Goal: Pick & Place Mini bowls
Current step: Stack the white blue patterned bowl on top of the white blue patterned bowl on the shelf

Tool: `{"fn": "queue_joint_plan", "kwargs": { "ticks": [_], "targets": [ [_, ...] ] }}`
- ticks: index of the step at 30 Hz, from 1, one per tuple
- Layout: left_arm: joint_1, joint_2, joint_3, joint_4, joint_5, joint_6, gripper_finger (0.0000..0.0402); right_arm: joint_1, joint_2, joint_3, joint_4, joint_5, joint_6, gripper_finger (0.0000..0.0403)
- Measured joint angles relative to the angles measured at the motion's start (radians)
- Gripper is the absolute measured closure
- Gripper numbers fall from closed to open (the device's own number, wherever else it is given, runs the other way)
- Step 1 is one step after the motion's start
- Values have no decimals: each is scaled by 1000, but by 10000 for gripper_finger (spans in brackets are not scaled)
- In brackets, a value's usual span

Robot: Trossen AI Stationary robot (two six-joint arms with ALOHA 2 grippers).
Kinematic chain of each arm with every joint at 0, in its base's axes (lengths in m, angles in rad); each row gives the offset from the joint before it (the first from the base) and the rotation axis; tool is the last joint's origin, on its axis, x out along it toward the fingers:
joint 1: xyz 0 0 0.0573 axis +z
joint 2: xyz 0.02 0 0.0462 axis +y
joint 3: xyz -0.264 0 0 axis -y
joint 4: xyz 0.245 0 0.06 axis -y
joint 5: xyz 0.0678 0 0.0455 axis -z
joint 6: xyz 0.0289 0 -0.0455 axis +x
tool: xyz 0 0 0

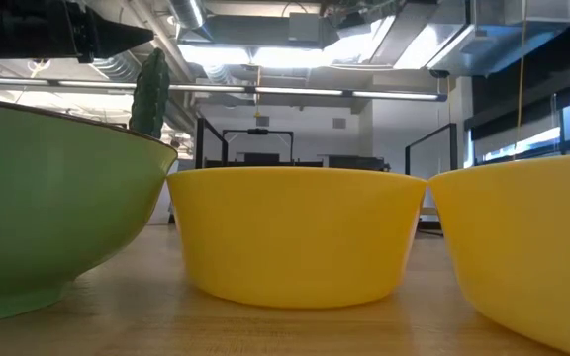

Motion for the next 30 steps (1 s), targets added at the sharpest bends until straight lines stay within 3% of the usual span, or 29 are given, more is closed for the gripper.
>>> {"fn": "queue_joint_plan", "kwargs": {
  "ticks": [6,12,22,30],
  "targets": [
    [0,0,0,0,0,2,397,-203,234,245,-172,-55,-22,389],
    [0,0,0,0,0,3,398,-367,456,433,-394,-203,36,389],
    [0,0,0,0,0,4,400,-493,708,454,-574,-343,13,389],
    [0,0,0,0,0,12,394,-549,789,454,-635,-378,3,389]
  ]
}}
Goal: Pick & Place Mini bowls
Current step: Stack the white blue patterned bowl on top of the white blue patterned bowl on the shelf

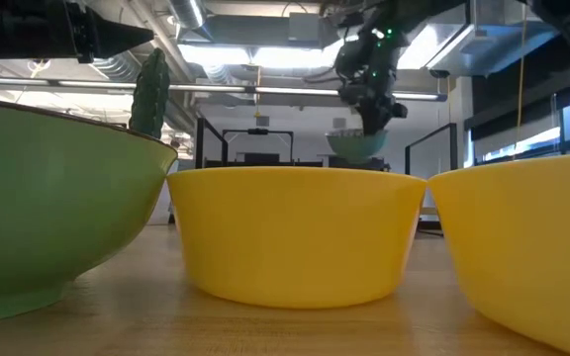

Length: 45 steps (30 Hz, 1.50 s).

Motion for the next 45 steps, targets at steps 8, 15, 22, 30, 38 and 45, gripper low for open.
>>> {"fn": "queue_joint_plan", "kwargs": {
  "ticks": [8,15,22,30,38,45],
  "targets": [
    [0,0,0,0,0,8,399,-18,7,-1,-87,-54,5,389],
    [0,0,0,0,0,2,398,-19,7,-50,-42,-46,9,389],
    [0,0,0,0,0,0,397,-25,7,-111,-17,-46,0,389],
    [0,0,0,0,0,-1,398,-35,6,-177,22,-45,-9,387],
    [0,0,0,0,0,-1,397,-38,5,-208,50,-57,-25,382],
    [0,0,0,0,0,-1,395,-40,5,-229,71,-56,-40,379]
  ]
}}
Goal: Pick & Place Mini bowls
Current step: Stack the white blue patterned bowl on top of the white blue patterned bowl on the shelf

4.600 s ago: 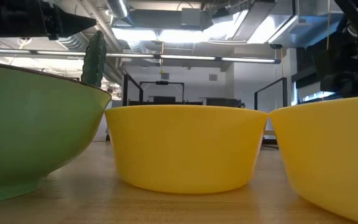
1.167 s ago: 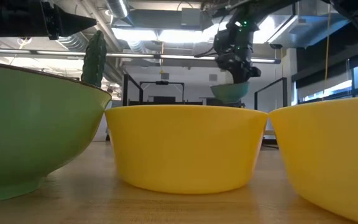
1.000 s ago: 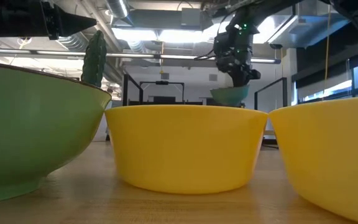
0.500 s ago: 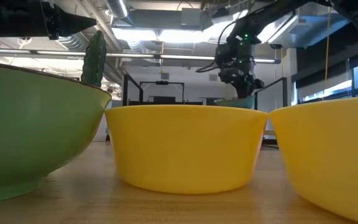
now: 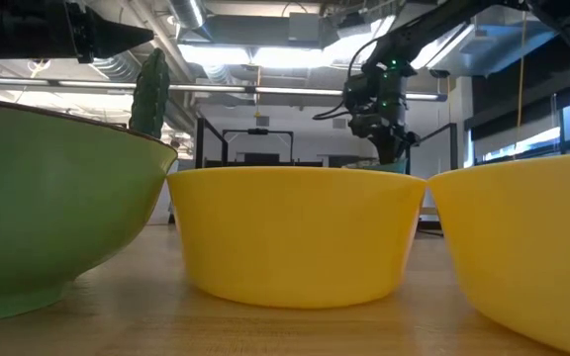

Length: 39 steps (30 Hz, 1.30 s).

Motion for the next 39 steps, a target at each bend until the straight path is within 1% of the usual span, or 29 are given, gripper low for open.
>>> {"fn": "queue_joint_plan", "kwargs": {
  "ticks": [3,14,20,26,34,36,37,39],
  "targets": [
    [0,0,0,0,0,0,398,0,0,-9,9,14,-14,370],
    [0,0,0,0,0,0,398,0,-1,-9,18,12,-17,315],
    [0,0,0,0,0,0,398,0,-1,-10,21,24,-39,297],
    [0,0,0,0,0,0,394,0,-12,4,13,58,-48,291],
    [0,0,0,0,0,0,400,12,-14,122,-69,56,-27,290],
    [0,0,0,0,0,0,397,24,-15,151,-65,56,-20,290],
    [0,0,0,0,0,1,396,33,-15,159,-55,62,-16,290],
    [0,0,0,0,0,7,394,62,-16,164,-34,118,-27,295]
  ]
}}
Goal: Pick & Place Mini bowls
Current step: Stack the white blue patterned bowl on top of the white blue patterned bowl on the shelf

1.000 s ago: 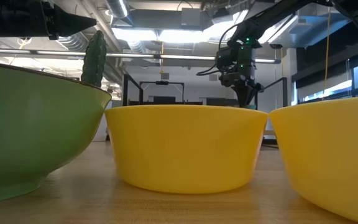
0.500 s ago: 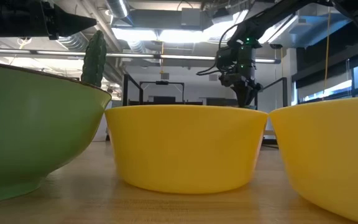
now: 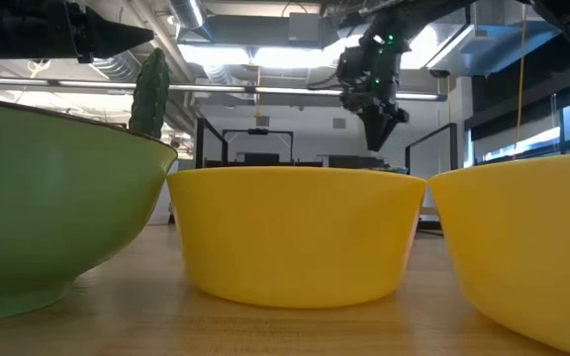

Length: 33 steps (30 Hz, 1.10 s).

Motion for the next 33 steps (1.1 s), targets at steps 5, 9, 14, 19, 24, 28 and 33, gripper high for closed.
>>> {"fn": "queue_joint_plan", "kwargs": {
  "ticks": [5,9,14,19,24,28,33],
  "targets": [
    [0,0,0,0,0,1,396,122,-1,-18,24,267,-38,360],
    [0,0,0,0,0,1,399,202,0,-32,23,331,-43,393],
    [0,0,0,0,0,-8,396,237,1,-47,14,410,-2,399],
    [0,0,0,0,0,-14,397,236,0,-58,16,462,50,400],
    [0,0,0,0,0,-8,400,226,0,-121,52,460,41,401],
    [0,0,0,0,0,-7,395,206,2,-184,109,462,31,401],
    [0,0,0,0,0,-7,395,195,2,-232,161,462,18,401]
  ]
}}
